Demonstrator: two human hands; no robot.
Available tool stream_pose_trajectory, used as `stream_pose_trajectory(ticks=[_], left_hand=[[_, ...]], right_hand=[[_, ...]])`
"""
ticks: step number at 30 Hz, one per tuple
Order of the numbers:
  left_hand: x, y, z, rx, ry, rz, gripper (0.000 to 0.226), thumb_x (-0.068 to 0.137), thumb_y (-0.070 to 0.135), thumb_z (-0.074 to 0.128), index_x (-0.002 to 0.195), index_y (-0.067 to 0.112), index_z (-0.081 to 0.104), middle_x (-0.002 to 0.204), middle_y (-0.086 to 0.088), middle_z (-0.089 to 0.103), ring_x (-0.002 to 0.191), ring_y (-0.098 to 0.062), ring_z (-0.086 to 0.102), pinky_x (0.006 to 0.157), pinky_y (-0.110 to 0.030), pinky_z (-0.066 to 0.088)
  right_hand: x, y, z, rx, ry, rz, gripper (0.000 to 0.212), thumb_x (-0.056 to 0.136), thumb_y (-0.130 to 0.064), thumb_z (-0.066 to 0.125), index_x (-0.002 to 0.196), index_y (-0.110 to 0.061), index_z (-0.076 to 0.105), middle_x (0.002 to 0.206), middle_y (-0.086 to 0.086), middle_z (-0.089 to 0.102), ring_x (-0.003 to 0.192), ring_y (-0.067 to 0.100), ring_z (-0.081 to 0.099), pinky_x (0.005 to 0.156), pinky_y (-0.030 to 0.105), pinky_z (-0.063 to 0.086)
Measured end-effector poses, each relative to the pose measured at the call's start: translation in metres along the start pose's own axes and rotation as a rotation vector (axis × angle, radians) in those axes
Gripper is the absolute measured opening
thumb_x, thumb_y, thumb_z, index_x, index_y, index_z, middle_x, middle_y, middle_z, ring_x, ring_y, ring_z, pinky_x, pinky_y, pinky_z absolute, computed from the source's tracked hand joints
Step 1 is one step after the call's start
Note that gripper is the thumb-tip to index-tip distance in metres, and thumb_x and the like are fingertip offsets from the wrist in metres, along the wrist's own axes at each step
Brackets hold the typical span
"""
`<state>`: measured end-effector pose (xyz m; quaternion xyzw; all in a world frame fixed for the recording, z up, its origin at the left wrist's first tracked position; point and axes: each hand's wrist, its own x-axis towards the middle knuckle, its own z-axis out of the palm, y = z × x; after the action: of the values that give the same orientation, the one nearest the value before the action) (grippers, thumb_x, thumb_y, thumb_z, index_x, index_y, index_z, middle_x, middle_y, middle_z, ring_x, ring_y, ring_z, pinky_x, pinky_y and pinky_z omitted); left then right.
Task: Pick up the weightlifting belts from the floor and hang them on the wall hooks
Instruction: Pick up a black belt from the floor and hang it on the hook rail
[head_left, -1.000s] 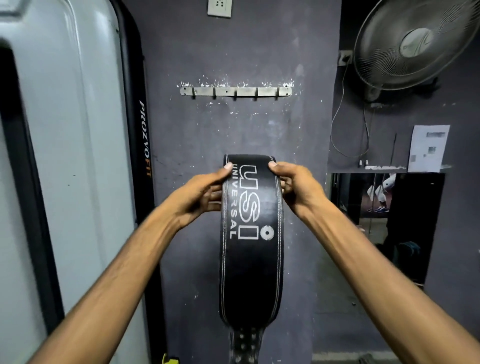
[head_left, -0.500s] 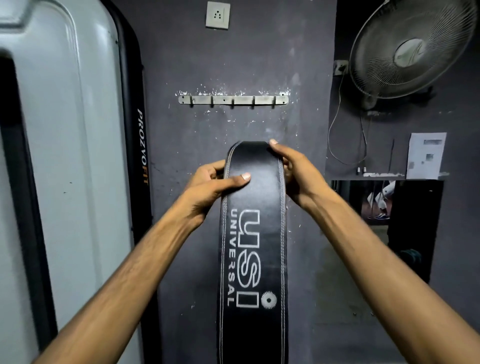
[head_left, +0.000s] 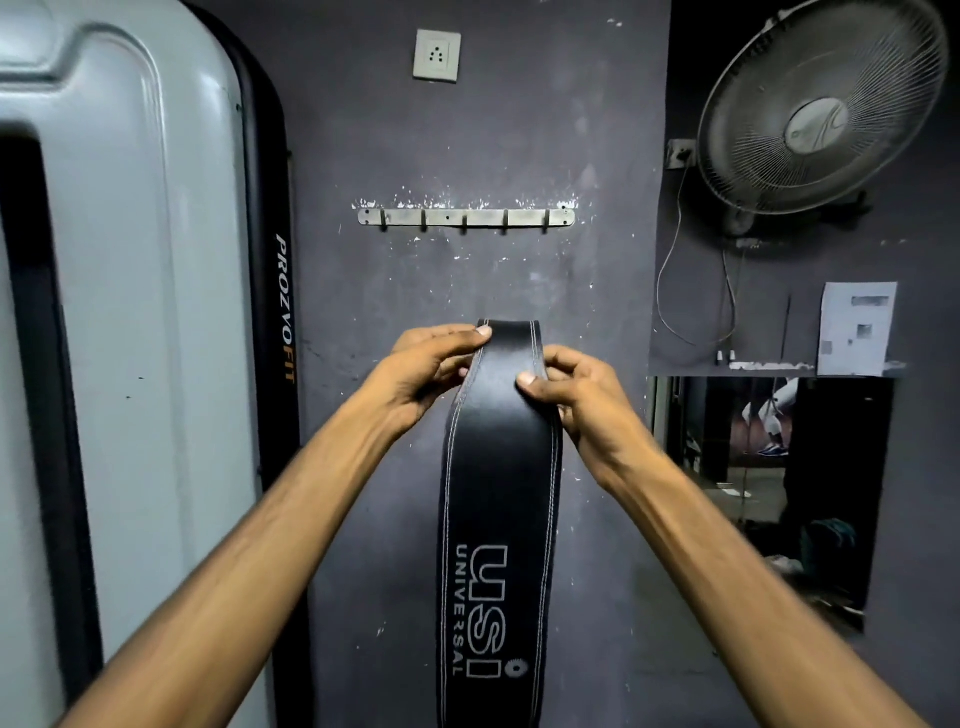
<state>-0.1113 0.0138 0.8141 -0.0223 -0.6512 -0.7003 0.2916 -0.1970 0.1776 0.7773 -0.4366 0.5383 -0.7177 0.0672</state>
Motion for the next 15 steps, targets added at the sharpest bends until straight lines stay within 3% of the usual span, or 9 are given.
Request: stream_pose_trajectory(ticks=[2,3,5,9,12,15], left_hand=[[-0.002,-0.006,0.001,-0.002,0.01,0.048,0.035,0.084,0.004,0.072,0.117,-0.005,0.064,0.085,-0.007,0.068,0.069,-0.011,0.06,0.062,-0.015,0.05],[-0.004,-0.01,0.002,0.0,0.01,0.065,0.034,0.083,0.001,0.072,0.115,-0.002,0.063,0.082,-0.006,0.066,0.068,-0.011,0.058,0.06,-0.015,0.05],[-0.011,-0.019,0.003,0.034,-0.006,0.097,0.031,0.082,-0.003,0.072,0.11,0.005,0.061,0.081,-0.003,0.063,0.067,-0.01,0.059,0.061,-0.015,0.05],[-0.021,-0.039,0.001,0.104,-0.094,0.105,0.027,0.079,-0.001,0.074,0.101,0.009,0.063,0.083,-0.005,0.062,0.065,-0.009,0.06,0.057,-0.017,0.049],[-0.017,-0.041,0.005,0.07,-0.098,0.003,0.026,0.08,0.027,0.078,0.098,0.013,0.066,0.083,-0.009,0.054,0.064,-0.011,0.054,0.053,-0.019,0.047],[-0.004,-0.031,0.017,0.121,-0.008,-0.063,0.039,0.087,0.051,0.064,0.102,0.015,0.071,0.09,-0.005,0.066,0.075,-0.016,0.06,0.068,-0.026,0.054]], right_hand=[[0.006,-0.003,-0.004,0.036,-0.028,0.068,0.009,0.091,-0.02,0.07,0.095,-0.012,0.067,0.079,0.004,0.066,0.065,0.012,0.06,0.059,0.022,0.048],[0.01,-0.007,-0.005,0.061,-0.025,0.119,0.015,0.092,-0.03,0.069,0.091,-0.016,0.063,0.071,0.001,0.057,0.055,0.009,0.05,0.05,0.019,0.041],[0.024,-0.014,-0.007,0.106,0.005,0.206,0.025,0.092,-0.042,0.067,0.081,-0.02,0.06,0.06,-0.004,0.048,0.046,0.007,0.043,0.044,0.019,0.038],[0.038,-0.018,-0.007,0.173,0.112,0.238,0.013,0.095,-0.019,0.065,0.085,-0.011,0.065,0.058,-0.004,0.063,0.042,0.005,0.057,0.045,0.019,0.048],[0.031,-0.009,-0.008,0.11,0.13,0.157,0.019,0.096,-0.006,0.061,0.078,-0.012,0.062,0.051,-0.008,0.064,0.044,0.004,0.058,0.043,0.015,0.044],[0.016,0.001,-0.014,0.018,0.089,0.046,0.011,0.096,-0.001,0.06,0.088,-0.007,0.065,0.066,-0.004,0.069,0.056,0.005,0.063,0.053,0.015,0.05]])
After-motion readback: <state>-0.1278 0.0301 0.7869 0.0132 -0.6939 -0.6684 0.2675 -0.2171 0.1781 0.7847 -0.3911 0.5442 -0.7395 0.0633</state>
